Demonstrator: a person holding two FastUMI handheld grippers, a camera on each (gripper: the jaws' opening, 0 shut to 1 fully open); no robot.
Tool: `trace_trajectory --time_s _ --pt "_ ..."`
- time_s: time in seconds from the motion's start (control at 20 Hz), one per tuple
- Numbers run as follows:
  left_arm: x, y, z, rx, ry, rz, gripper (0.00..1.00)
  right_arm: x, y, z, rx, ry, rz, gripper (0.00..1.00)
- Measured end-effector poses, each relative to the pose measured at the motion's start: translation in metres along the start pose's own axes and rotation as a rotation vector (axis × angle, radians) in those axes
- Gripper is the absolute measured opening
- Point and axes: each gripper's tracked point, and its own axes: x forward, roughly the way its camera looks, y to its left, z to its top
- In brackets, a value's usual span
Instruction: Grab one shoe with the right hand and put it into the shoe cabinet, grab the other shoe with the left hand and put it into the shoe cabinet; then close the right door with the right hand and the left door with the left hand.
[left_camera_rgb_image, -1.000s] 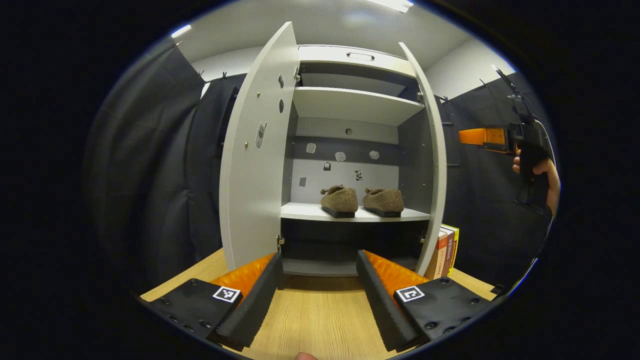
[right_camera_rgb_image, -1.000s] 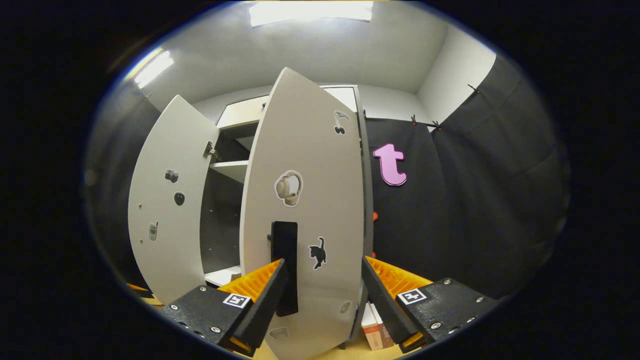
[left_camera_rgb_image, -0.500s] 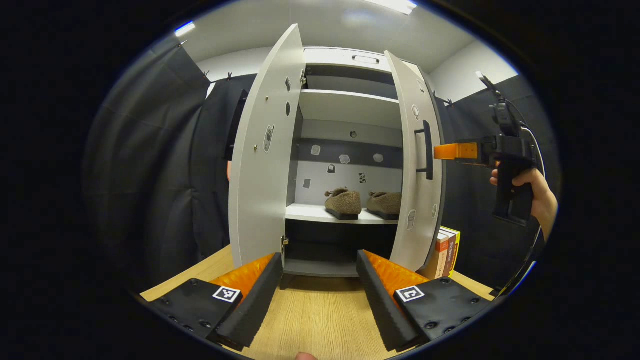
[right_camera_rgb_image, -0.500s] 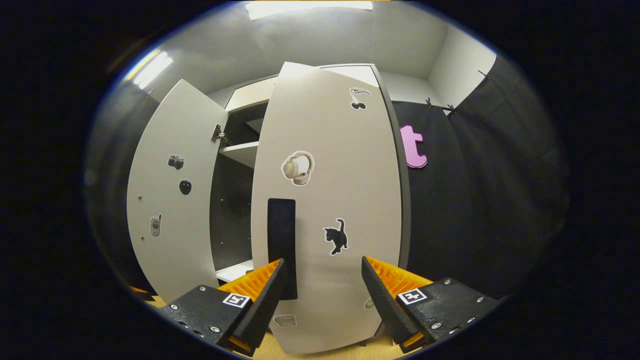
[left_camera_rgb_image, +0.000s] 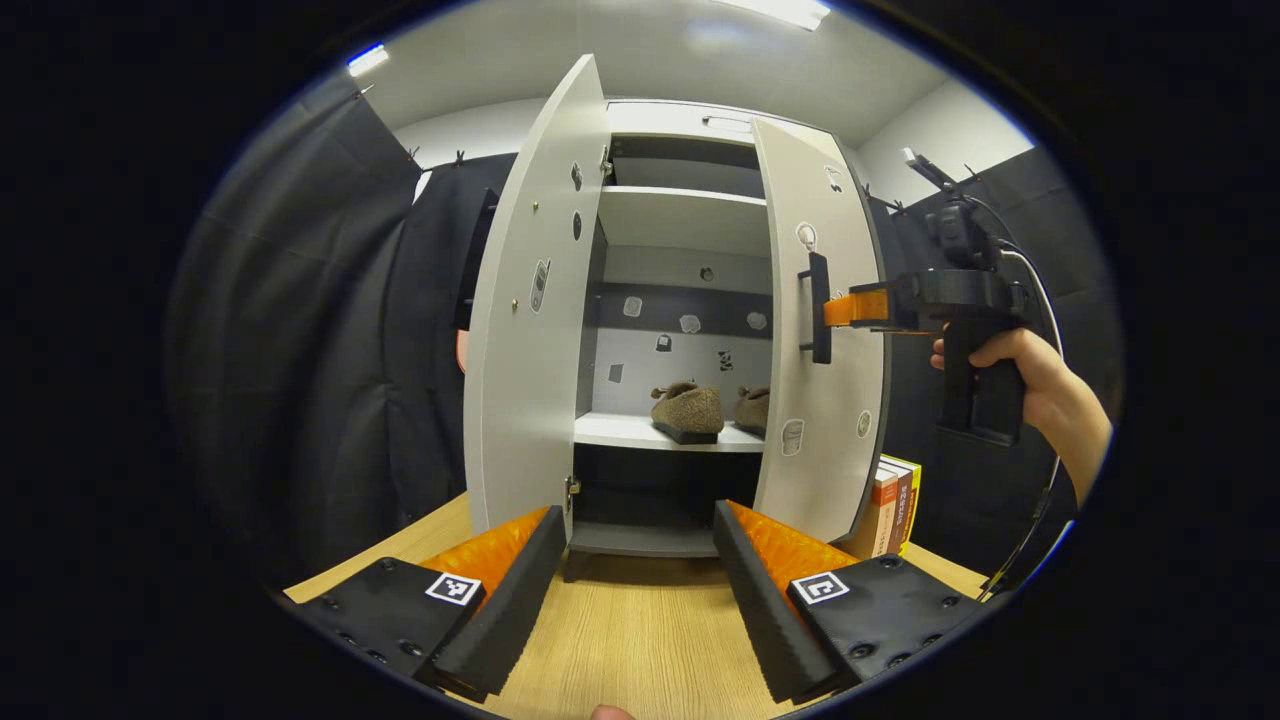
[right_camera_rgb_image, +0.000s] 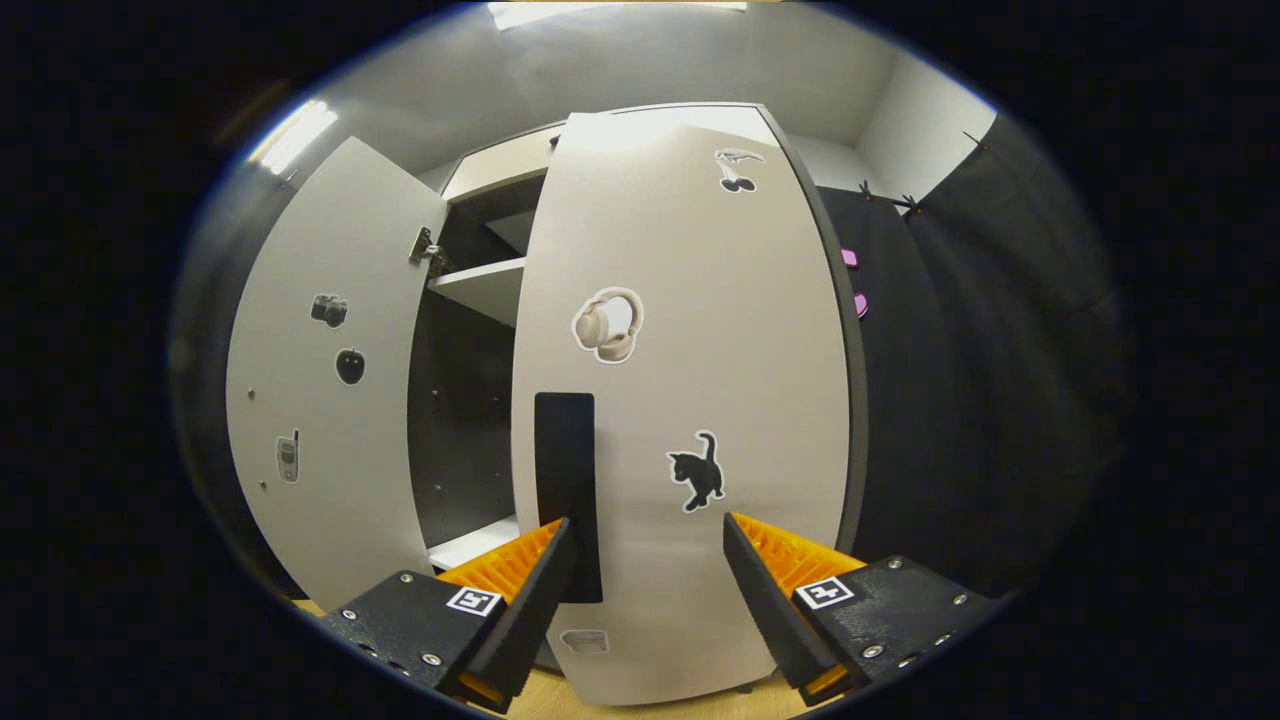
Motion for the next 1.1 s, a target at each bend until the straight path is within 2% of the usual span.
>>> trace_trajectory --time_s 0.1,0.15,0.2,0.6,0.7,0.9,0.95,1.05,1.1 --pt "-0.001 0.002 -0.001 -0.007 0.001 0.008 0.94 0.015 0.005 -0.001 -0.025 -0.005 -0.008 0.91" --pt "-0.002 0.003 -0.001 -0.012 0.003 0.010 0.97 0.019 0.007 -0.002 -0.037 -0.009 -0.010 0.91" --pt "-0.002 0.004 -0.001 -0.014 0.003 0.012 0.94 0.022 0.008 -0.002 -0.048 -0.016 -0.013 0.91" --pt "-0.003 0.024 0.004 -0.021 -0.005 0.045 0.94 0.024 0.008 -0.005 -0.050 -0.021 -0.043 0.91" --pt "-0.004 0.034 0.005 -0.018 0.006 0.060 0.97 0.018 0.009 -0.002 -0.039 -0.023 -0.038 0.91" --pt "-0.006 0.057 0.019 -0.003 0.002 0.101 0.94 -0.018 0.002 0.006 -0.021 -0.040 -0.034 0.91" --pt "-0.006 0.062 0.022 0.002 -0.003 0.111 1.00 -0.028 -0.001 0.006 -0.026 -0.041 -0.034 0.91" --pt "-0.005 0.072 0.026 -0.002 -0.009 0.133 1.00 -0.050 -0.004 0.003 -0.031 -0.045 -0.036 0.91" --pt "-0.004 0.076 0.028 -0.010 -0.011 0.140 0.94 -0.062 -0.006 -0.002 -0.031 -0.041 -0.038 0.92"
